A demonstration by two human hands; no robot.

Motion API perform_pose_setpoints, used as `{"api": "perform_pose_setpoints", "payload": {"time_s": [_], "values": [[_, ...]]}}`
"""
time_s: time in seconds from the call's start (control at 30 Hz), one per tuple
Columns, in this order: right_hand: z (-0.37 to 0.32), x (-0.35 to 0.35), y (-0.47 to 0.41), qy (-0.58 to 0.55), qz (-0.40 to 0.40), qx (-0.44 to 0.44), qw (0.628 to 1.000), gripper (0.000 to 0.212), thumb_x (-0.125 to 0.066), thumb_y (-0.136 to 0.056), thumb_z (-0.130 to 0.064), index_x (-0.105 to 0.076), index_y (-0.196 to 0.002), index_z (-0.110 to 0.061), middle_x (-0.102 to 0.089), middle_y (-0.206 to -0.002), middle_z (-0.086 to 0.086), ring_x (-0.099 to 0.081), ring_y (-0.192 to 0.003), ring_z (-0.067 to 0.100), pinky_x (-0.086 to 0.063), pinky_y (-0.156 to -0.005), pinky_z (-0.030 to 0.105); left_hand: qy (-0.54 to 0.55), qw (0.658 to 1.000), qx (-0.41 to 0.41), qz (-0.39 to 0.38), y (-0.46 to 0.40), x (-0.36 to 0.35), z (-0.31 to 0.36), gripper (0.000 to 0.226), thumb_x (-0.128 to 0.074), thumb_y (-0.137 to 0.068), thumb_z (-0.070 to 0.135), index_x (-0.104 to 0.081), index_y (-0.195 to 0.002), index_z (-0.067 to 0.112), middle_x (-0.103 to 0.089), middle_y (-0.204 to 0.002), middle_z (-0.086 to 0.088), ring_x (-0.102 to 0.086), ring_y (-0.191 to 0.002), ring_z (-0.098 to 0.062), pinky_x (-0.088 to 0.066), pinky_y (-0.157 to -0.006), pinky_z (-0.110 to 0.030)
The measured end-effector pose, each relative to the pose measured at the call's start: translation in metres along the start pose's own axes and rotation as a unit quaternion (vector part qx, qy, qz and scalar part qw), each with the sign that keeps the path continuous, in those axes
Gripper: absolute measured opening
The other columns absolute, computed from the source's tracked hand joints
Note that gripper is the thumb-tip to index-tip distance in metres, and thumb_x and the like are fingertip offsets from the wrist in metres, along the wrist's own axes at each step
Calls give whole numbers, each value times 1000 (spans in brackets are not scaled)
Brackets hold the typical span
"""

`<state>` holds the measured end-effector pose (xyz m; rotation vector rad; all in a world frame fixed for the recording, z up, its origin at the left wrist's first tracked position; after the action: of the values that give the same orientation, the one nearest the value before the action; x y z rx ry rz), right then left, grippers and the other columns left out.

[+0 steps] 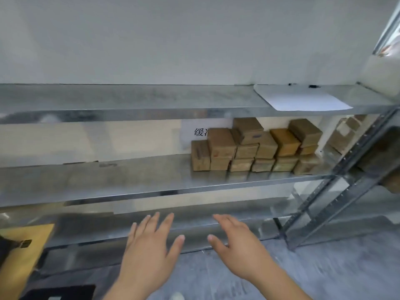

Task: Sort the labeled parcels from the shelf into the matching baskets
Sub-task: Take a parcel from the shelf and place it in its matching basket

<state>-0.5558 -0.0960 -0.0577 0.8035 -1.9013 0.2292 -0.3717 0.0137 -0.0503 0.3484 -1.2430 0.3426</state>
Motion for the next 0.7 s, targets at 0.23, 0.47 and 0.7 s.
{"api": "perform_pose_setpoints", "payload": {"time_s": [0.23, 0.47, 0.7], "values": [[71, 58, -81, -39, 51, -89, 994, 64, -44, -100, -61, -31, -157, -34, -35, -157, -15, -33, -146, 10, -35, -115, 30, 3, 996, -85, -27, -137, -8, 69, 86, -3, -83, 76, -26, -155, 37, -40, -157, 3, -34, -144, -20, -22, -121, -40], [135, 130, -141, -71, 130, -177, 973, 66, -47, -100, -60, -34, -156, -29, -40, -157, -7, -35, -145, 12, -34, -116, 33, 37, 986, -161, -33, -258, -1, 146, 80, -12, -88, 72, -28, -155, 31, -49, -149, -2, -44, -136, -26, -34, -114, -46], [185, 187, -209, -120, 166, -205, 957, 67, -50, -100, -56, -37, -154, -20, -48, -151, 5, -50, -134, 22, -43, -107, 37, 84, 984, -150, -50, -337, 6, 214, 58, -34, -99, 61, -30, -151, 36, -56, -140, -4, -52, -127, -32, -47, -99, -39]]}}
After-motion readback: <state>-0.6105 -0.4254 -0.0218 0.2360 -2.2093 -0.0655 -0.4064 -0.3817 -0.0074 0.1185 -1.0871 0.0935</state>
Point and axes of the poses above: each hand's wrist, its own y-axis away from the middle knuckle, its own x-axis out of the back of the hand, z = x × y, the point moved 9 cm from there along -y, towards the middle knuckle
